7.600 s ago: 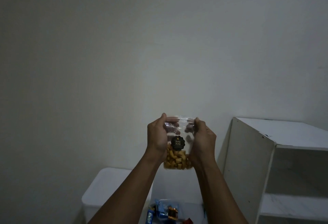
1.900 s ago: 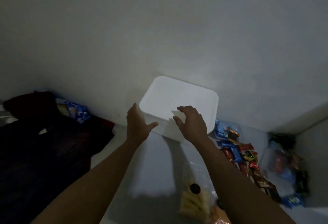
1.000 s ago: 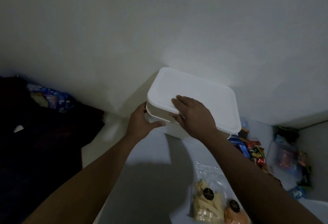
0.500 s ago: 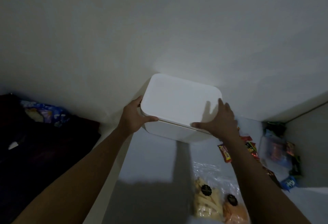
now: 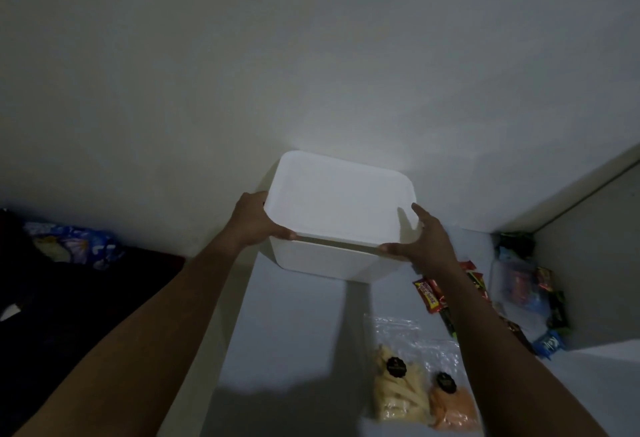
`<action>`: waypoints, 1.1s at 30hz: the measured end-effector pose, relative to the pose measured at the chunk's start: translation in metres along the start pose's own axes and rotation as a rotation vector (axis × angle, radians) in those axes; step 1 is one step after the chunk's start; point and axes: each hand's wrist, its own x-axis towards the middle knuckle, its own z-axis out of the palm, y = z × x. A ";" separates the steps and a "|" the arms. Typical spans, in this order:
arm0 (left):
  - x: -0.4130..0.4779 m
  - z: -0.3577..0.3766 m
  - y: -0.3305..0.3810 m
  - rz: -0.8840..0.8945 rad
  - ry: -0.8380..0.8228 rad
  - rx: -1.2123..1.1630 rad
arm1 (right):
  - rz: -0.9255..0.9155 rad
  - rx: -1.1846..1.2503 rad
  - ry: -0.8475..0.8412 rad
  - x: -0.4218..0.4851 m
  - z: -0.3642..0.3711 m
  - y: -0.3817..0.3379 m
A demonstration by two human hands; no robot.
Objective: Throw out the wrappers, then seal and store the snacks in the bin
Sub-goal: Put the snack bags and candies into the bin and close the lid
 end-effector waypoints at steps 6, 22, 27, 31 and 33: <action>-0.005 -0.007 0.004 0.073 0.037 0.043 | -0.031 0.028 0.082 -0.013 0.000 -0.009; -0.107 0.002 -0.049 0.294 0.397 -0.056 | -0.250 -0.036 0.282 -0.102 0.037 -0.019; -0.176 0.030 -0.120 0.285 0.399 0.090 | -0.297 -0.047 0.235 -0.171 0.089 0.022; -0.232 0.037 -0.158 0.056 0.248 0.057 | -0.228 -0.087 0.123 -0.226 0.127 0.054; -0.257 0.040 -0.176 -0.027 0.151 0.114 | -0.154 -0.106 0.043 -0.248 0.145 0.069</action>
